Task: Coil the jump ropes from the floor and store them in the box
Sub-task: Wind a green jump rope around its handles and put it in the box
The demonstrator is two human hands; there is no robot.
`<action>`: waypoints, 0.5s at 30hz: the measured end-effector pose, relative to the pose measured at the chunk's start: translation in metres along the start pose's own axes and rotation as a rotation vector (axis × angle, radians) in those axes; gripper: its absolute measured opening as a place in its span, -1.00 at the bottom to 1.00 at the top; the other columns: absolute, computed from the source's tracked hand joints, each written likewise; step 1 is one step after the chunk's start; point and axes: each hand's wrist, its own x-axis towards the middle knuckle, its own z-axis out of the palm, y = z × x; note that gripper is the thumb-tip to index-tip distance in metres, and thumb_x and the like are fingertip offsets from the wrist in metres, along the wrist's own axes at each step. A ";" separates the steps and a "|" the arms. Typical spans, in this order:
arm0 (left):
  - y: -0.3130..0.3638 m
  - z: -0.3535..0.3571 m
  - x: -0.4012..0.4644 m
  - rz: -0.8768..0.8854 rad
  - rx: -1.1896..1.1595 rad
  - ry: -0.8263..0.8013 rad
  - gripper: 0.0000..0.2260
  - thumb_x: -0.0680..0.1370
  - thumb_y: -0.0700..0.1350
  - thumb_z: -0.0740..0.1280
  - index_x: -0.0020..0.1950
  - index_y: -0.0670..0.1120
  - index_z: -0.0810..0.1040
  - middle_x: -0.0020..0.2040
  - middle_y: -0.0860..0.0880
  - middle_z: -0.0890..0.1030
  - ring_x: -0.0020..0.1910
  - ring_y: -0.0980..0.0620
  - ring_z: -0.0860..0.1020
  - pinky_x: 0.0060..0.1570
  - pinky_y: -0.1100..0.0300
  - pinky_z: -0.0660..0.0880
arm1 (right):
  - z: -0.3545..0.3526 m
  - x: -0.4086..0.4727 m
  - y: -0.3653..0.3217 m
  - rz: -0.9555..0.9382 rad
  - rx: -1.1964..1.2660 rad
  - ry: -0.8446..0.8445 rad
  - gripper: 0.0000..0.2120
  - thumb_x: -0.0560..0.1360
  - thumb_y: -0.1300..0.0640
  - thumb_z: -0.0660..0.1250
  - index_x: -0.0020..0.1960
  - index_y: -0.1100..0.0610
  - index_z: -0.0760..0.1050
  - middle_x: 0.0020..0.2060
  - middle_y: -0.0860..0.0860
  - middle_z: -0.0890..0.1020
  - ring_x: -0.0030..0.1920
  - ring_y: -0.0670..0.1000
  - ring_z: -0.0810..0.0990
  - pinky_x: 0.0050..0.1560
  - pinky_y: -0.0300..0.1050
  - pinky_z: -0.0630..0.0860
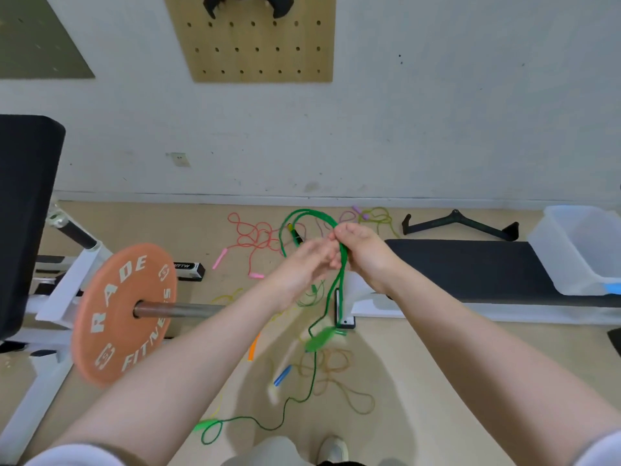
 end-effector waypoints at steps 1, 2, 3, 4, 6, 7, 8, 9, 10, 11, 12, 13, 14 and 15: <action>-0.010 0.004 -0.003 -0.042 0.148 -0.037 -0.86 0.55 0.05 0.27 -0.08 0.00 0.46 -0.20 0.10 0.57 -0.17 0.17 0.54 -0.06 0.34 0.45 | 0.000 0.000 -0.004 -0.009 0.029 0.028 -0.73 0.64 0.20 0.02 -0.20 0.13 0.35 -0.55 -0.04 0.54 -0.55 -0.08 0.43 -0.43 -0.20 0.36; -0.021 0.006 -0.005 -0.070 0.247 -0.048 -0.91 0.56 -0.02 0.29 -0.08 -0.01 0.48 -0.19 0.09 0.58 -0.18 0.19 0.54 -0.06 0.35 0.45 | -0.001 -0.001 -0.006 -0.022 0.042 0.044 -0.73 0.64 0.20 0.01 -0.20 0.13 0.34 -0.55 -0.03 0.54 -0.54 -0.08 0.43 -0.43 -0.21 0.37; -0.031 0.006 -0.007 -0.073 0.326 -0.064 -0.93 0.57 -0.09 0.28 -0.10 -0.03 0.48 -0.23 0.08 0.57 -0.20 0.17 0.54 -0.04 0.28 0.46 | -0.002 -0.001 -0.008 -0.034 0.041 0.058 -0.74 0.64 0.21 0.00 -0.19 0.14 0.33 -0.55 -0.03 0.55 -0.54 -0.08 0.43 -0.42 -0.24 0.38; -0.041 0.005 -0.009 -0.066 0.403 -0.069 -0.89 0.58 -0.12 0.27 -0.15 -0.03 0.48 -0.27 0.07 0.55 -0.23 0.13 0.53 -0.02 0.18 0.46 | -0.003 -0.002 -0.009 -0.043 0.026 0.078 -0.74 0.64 0.21 0.00 -0.19 0.13 0.33 -0.56 -0.03 0.55 -0.52 -0.09 0.44 -0.43 -0.27 0.39; -0.050 -0.001 -0.011 -0.077 0.574 -0.024 -0.81 0.60 -0.11 0.23 -0.21 -0.01 0.50 -0.32 0.07 0.53 -0.23 0.06 0.52 0.02 0.04 0.47 | -0.006 -0.004 -0.009 -0.046 -0.005 0.124 -0.74 0.64 0.20 0.00 -0.19 0.12 0.32 -0.56 -0.05 0.56 -0.48 -0.09 0.44 -0.41 -0.28 0.40; -0.050 -0.005 -0.012 -0.086 0.631 0.016 -0.79 0.60 -0.09 0.22 -0.21 -0.01 0.52 -0.31 0.08 0.54 -0.22 0.05 0.51 0.03 0.03 0.46 | -0.006 -0.005 -0.008 -0.045 -0.005 0.145 -0.74 0.64 0.20 -0.01 -0.19 0.11 0.32 -0.56 -0.06 0.55 -0.48 -0.09 0.44 -0.37 -0.26 0.41; -0.050 -0.010 -0.012 -0.092 0.654 0.040 -0.78 0.60 -0.06 0.21 -0.22 0.00 0.54 -0.30 0.07 0.55 -0.20 0.05 0.51 0.03 0.02 0.45 | -0.007 -0.007 -0.008 -0.048 0.009 0.168 -0.74 0.64 0.19 -0.01 -0.19 0.11 0.31 -0.56 -0.06 0.55 -0.49 -0.10 0.44 -0.34 -0.24 0.41; -0.049 -0.015 -0.013 -0.098 0.665 0.039 -0.77 0.59 -0.04 0.22 -0.24 0.02 0.55 -0.28 0.07 0.56 -0.19 0.05 0.50 0.02 0.02 0.45 | -0.008 -0.008 -0.006 -0.053 0.029 0.195 -0.74 0.64 0.19 -0.02 -0.19 0.10 0.30 -0.57 -0.05 0.54 -0.50 -0.11 0.45 -0.31 -0.22 0.42; -0.050 -0.020 -0.014 -0.106 0.686 0.023 -0.77 0.58 -0.03 0.23 -0.27 0.05 0.55 -0.29 0.07 0.56 -0.19 0.05 0.49 -0.02 0.05 0.44 | -0.008 -0.008 -0.006 -0.059 0.056 0.224 -0.74 0.64 0.19 -0.02 -0.19 0.10 0.29 -0.56 -0.05 0.54 -0.50 -0.10 0.45 -0.26 -0.18 0.43; -0.050 -0.025 -0.015 -0.112 0.724 0.007 -0.77 0.57 -0.05 0.25 -0.28 0.03 0.56 -0.31 0.06 0.54 -0.21 0.05 0.47 -0.07 0.10 0.41 | -0.009 -0.009 -0.005 -0.062 0.080 0.253 -0.75 0.65 0.18 -0.03 -0.19 0.10 0.28 -0.55 -0.04 0.54 -0.48 -0.08 0.46 -0.22 -0.14 0.44; -0.050 -0.029 -0.016 -0.127 0.767 0.004 -0.78 0.57 -0.07 0.27 -0.26 -0.03 0.57 -0.32 0.04 0.51 -0.23 0.05 0.44 -0.12 0.13 0.37 | -0.009 -0.010 -0.006 -0.066 0.095 0.282 -0.74 0.65 0.17 -0.03 -0.19 0.10 0.28 -0.53 -0.02 0.54 -0.45 -0.05 0.46 -0.19 -0.11 0.46; -0.050 -0.031 -0.018 -0.140 0.800 0.010 -0.80 0.56 -0.08 0.28 -0.25 -0.08 0.56 -0.32 0.02 0.48 -0.25 0.05 0.42 -0.15 0.15 0.33 | -0.010 -0.010 -0.006 -0.070 0.097 0.317 -0.74 0.65 0.16 -0.04 -0.18 0.10 0.27 -0.49 0.01 0.54 -0.42 -0.02 0.45 -0.19 -0.10 0.46; -0.051 -0.034 -0.020 -0.151 0.829 0.019 -0.80 0.55 -0.08 0.29 -0.25 -0.08 0.54 -0.32 0.03 0.45 -0.28 0.06 0.41 -0.18 0.17 0.32 | -0.011 -0.010 -0.006 -0.081 0.094 0.364 -0.74 0.65 0.15 -0.05 -0.18 0.11 0.27 -0.46 0.04 0.53 -0.41 0.00 0.44 -0.23 -0.12 0.45; -0.051 -0.036 -0.023 -0.158 0.852 0.017 -0.81 0.55 -0.06 0.31 -0.27 -0.02 0.50 -0.33 0.06 0.44 -0.30 0.09 0.41 -0.22 0.20 0.32 | -0.013 -0.010 -0.007 -0.102 0.086 0.426 -0.74 0.65 0.14 -0.06 -0.18 0.11 0.26 -0.44 0.06 0.51 -0.41 0.00 0.43 -0.30 -0.17 0.43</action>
